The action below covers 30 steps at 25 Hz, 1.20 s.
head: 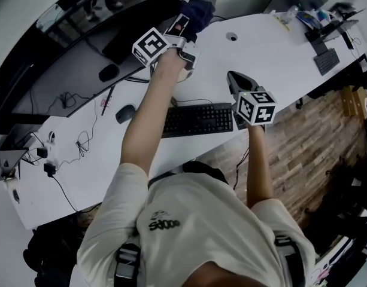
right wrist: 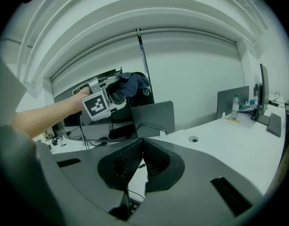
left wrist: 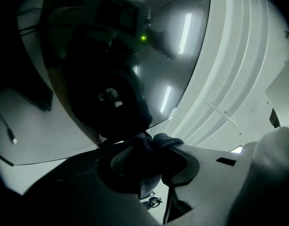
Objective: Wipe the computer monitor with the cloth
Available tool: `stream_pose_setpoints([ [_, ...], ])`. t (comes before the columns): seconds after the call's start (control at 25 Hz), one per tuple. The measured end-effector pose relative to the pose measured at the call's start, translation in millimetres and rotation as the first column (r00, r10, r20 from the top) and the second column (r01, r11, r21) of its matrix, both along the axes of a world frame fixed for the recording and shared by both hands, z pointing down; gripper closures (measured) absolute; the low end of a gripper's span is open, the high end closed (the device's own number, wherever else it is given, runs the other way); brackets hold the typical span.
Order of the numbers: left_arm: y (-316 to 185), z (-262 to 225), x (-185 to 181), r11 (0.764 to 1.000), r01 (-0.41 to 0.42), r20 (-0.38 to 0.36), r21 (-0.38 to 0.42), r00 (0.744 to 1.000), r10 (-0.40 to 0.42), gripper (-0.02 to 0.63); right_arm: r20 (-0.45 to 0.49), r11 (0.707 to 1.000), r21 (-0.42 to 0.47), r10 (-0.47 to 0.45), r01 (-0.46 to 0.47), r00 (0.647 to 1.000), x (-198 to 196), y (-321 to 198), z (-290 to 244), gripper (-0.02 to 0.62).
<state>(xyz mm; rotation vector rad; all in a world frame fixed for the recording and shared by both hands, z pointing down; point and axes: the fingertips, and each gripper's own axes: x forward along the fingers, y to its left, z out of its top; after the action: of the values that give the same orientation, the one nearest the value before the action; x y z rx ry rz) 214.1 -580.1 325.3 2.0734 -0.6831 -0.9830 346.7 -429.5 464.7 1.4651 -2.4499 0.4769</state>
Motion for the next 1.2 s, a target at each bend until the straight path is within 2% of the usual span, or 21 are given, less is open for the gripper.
stream_pose_setpoints([
  [0.2,11.4,-45.0,-0.2,0.991,-0.038,-0.013,0.125,0.999,0.040,0.497,0.001,1.000,0.022,0.014,-0.014,1.000,-1.2,5.0,-12.5,0.601],
  [0.32,20.0,-61.7,2.5,0.984,-0.054,-0.052,0.167,0.997,0.063,0.497,-0.005,1.000,0.024,0.012,-0.012,1.000,-2.0,8.2,-14.4,0.601],
  [0.4,20.1,-59.8,1.3,0.985,-0.051,-0.040,0.168,0.998,0.058,0.497,-0.006,1.000,0.024,0.010,-0.010,1.000,-3.8,9.3,-15.0,0.601],
  [0.48,18.7,-49.3,1.1,0.987,-0.055,0.010,0.150,0.999,0.054,0.497,-0.006,1.000,0.026,0.009,-0.008,1.000,-5.9,9.3,-16.3,0.601],
  [0.56,17.8,-34.1,2.8,0.990,-0.058,0.099,0.128,0.994,0.046,0.497,-0.006,1.000,0.028,0.006,-0.006,1.000,-7.4,8.9,-17.1,0.601],
  [0.68,20.2,-10.8,6.2,0.992,-0.068,0.252,0.110,0.967,0.038,0.497,-0.007,1.000,0.030,-0.002,0.003,1.000,-9.8,7.7,-18.0,0.601],
  [0.8,28.1,12.1,-0.2,0.993,-0.041,0.409,0.112,0.912,-0.009,0.495,0.004,0.999,0.039,-0.010,0.010,1.000,-16.0,9.7,-22.3,0.601],
  [0.92,40.5,23.3,-18.0,0.989,0.011,0.510,0.149,0.856,-0.087,0.494,0.013,0.998,0.062,-0.017,0.016,1.000,-23.6,13.9,-32.6,0.601],
  [1.0,53.0,24.7,-32.3,0.979,0.031,0.582,0.201,0.800,-0.145,0.494,0.009,0.997,0.081,-0.019,0.019,1.000,-29.3,18.1,-40.3,0.601],
  [1.04,61.0,24.6,-40.0,0.971,0.035,0.630,0.238,0.755,-0.182,0.493,0.007,0.996,0.090,-0.021,0.020,1.000,-32.7,21.1,-43.7,0.601],
  [1.12,79.0,21.9,-56.8,0.941,0.030,0.718,0.337,0.638,-0.278,0.492,-0.005,0.994,0.105,-0.028,0.028,1.000,-41.3,27.6,-49.6,0.601],
  [1.2,95.8,16.9,-76.0,0.903,0.009,0.757,0.430,0.541,-0.367,0.492,-0.023,0.992,0.120,-0.038,0.040,0.999,-51.3,33.3,-55.0,0.601],
])
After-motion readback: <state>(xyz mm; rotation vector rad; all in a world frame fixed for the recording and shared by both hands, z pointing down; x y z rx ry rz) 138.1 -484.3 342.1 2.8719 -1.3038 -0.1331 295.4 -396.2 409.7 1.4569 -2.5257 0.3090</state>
